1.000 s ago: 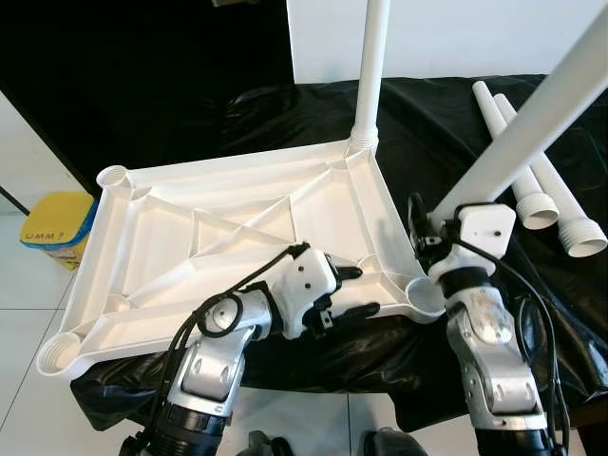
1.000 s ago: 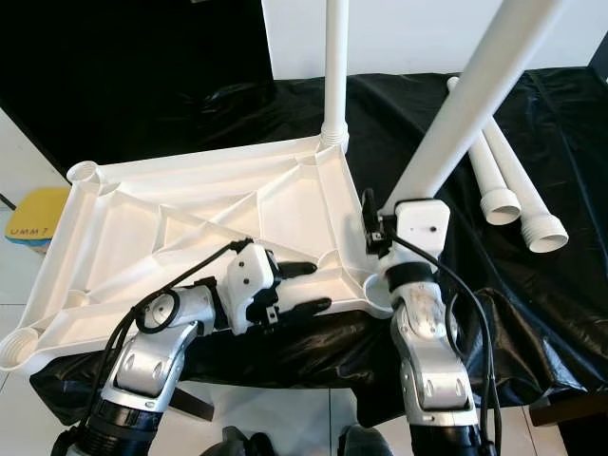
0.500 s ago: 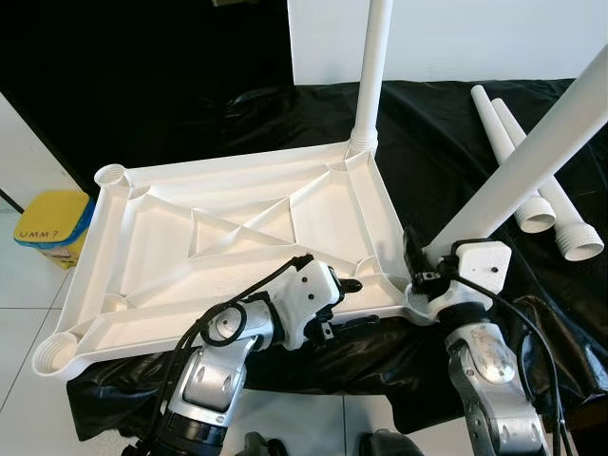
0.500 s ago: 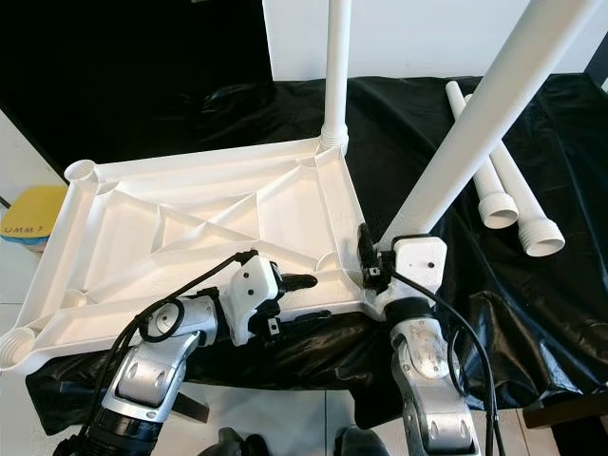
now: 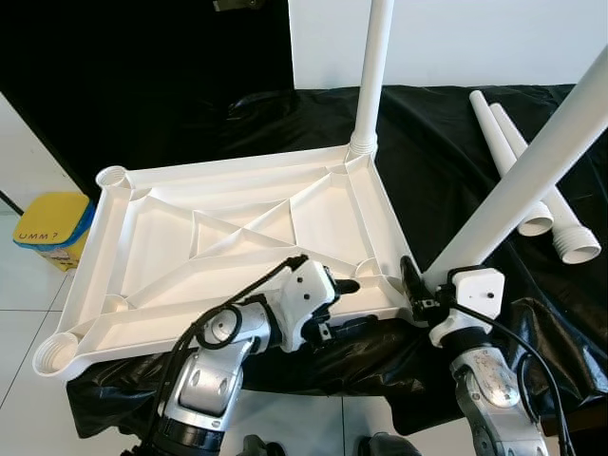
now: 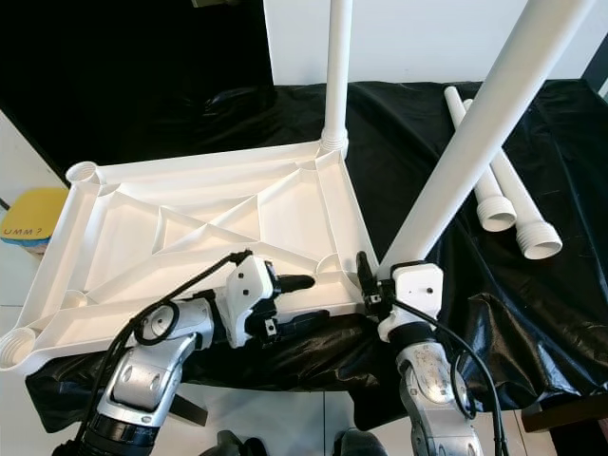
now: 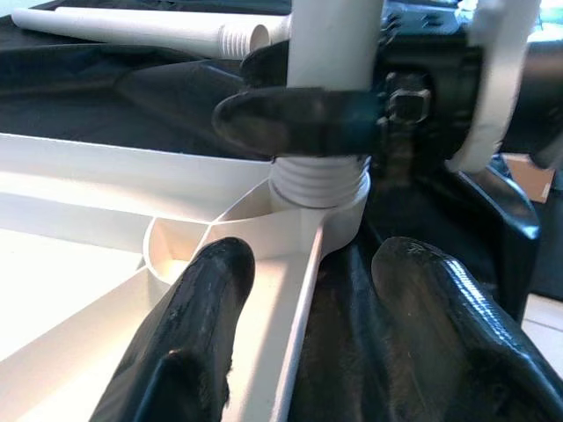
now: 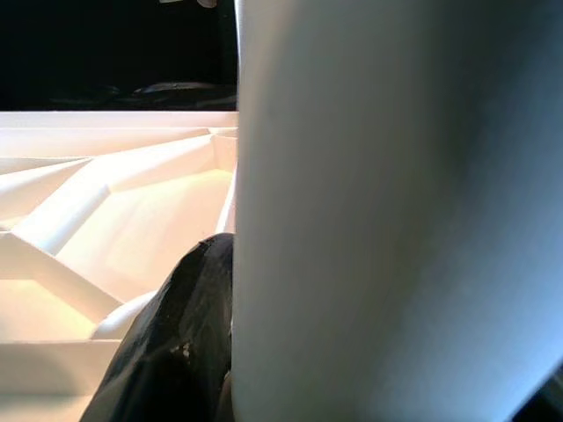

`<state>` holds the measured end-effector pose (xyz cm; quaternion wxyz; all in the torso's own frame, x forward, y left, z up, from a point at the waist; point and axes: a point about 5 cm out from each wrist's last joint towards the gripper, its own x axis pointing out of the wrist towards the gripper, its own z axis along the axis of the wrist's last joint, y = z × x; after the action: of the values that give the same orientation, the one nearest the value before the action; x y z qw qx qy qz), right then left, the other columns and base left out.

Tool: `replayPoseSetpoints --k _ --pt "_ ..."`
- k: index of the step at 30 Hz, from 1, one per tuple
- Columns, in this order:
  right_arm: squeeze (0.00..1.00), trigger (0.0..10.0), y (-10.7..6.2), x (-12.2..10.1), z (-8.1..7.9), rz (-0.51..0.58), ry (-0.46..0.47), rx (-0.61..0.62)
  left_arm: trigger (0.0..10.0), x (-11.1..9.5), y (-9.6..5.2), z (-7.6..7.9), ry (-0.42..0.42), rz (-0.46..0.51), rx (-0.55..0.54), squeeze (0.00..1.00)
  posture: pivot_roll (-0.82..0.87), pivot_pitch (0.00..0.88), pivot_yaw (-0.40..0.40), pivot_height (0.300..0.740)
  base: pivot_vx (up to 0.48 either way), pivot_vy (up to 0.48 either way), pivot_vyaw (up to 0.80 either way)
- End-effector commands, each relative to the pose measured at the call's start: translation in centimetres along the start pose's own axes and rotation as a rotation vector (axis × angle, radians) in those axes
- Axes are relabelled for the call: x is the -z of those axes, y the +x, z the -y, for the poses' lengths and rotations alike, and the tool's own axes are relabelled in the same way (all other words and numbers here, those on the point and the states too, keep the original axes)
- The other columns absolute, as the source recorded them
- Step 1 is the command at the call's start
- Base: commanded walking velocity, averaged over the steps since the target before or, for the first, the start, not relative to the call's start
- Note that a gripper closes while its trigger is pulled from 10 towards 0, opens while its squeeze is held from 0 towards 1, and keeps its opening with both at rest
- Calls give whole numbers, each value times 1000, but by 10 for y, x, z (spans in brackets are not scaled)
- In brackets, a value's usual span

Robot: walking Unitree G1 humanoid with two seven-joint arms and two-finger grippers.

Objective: Building children table

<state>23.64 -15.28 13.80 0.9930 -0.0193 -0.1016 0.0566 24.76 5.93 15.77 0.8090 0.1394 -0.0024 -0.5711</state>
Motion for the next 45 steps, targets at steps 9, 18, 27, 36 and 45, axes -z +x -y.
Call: replayPoseSetpoints --k 9,18,27,36,45 --pt "0 10000 -4 18 -4 -74 -18 -73 10000 -1 -2 6 -74 21 -65 0 -201 77 35 740 0 0 0" --pt "0 10000 -8 18 -7 -63 -82 -137 10000 -3 -2 9 -90 26 -50 0 -201 86 36 740 0 0 0" --pt "0 10000 -21 37 6 -76 -154 -127 10000 -5 -5 6 -100 19 -65 0 -208 108 55 740 0 0 0" --pt "0 10000 -23 45 3 -73 -155 -144 10000 -5 -6 5 -102 11 -62 0 -205 113 69 740 0 0 0" --pt "0 10000 -17 49 1 -62 -186 -191 10000 -7 -6 4 -99 7 -62 0 -202 113 75 740 0 0 0"
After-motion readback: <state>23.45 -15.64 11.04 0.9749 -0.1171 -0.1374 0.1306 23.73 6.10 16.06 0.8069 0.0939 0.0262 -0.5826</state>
